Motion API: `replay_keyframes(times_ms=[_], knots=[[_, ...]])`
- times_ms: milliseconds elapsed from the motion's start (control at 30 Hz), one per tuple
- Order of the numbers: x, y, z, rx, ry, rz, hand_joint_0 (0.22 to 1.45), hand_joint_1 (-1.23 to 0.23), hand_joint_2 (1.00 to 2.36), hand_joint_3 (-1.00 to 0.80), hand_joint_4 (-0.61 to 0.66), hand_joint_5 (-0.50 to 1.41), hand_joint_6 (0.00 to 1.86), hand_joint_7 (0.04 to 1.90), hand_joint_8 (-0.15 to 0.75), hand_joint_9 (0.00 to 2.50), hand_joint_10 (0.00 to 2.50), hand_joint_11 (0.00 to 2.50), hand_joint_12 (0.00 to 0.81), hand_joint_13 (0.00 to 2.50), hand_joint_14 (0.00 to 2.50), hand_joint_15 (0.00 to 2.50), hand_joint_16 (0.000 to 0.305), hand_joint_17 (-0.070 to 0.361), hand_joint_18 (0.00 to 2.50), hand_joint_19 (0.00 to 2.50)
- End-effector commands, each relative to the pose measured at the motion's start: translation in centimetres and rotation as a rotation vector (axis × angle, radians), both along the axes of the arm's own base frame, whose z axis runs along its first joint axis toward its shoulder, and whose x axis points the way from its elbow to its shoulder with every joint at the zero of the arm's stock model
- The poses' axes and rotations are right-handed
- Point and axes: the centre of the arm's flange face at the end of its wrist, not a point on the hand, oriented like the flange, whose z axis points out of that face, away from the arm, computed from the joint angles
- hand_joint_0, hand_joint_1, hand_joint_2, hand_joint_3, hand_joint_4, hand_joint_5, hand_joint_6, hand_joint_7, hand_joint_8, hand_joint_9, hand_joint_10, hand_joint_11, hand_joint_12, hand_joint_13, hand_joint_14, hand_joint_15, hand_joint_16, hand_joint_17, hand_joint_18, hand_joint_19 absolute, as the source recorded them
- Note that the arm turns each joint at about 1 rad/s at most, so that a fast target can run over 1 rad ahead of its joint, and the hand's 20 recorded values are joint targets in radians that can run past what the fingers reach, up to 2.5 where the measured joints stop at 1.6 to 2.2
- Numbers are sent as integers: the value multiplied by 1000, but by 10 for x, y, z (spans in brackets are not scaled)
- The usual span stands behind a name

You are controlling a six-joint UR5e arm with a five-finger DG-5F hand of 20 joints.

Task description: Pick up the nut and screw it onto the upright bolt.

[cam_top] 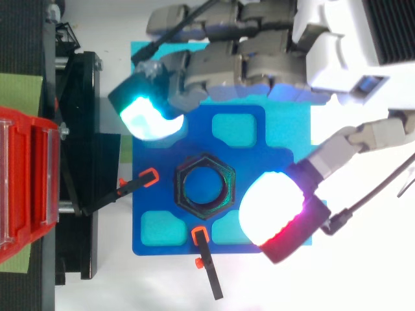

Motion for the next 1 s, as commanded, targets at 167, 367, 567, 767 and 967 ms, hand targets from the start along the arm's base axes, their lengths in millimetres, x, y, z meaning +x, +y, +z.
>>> replay_keyframes(times_ms=[167,367,567,767,967], knots=[[-1,21,-7,9,43,31,463,-310,1000,-500,147,-197,501,604,227,413,0,0,335,190,0,0,41,92,0,0],[8,30,-48,27,89,61,464,-311,1000,-500,153,-194,501,615,232,424,0,0,336,196,0,0,41,92,0,0],[6,33,-51,23,110,60,464,-312,1000,-500,161,-186,502,640,237,442,0,0,336,208,0,0,40,91,0,0],[9,33,-61,10,120,59,467,-312,1000,-500,175,-177,502,673,242,453,0,0,335,212,0,0,40,90,0,0],[7,28,-62,9,127,56,468,-311,1000,-500,197,-165,502,722,252,471,0,0,334,220,0,0,39,87,0,0]])
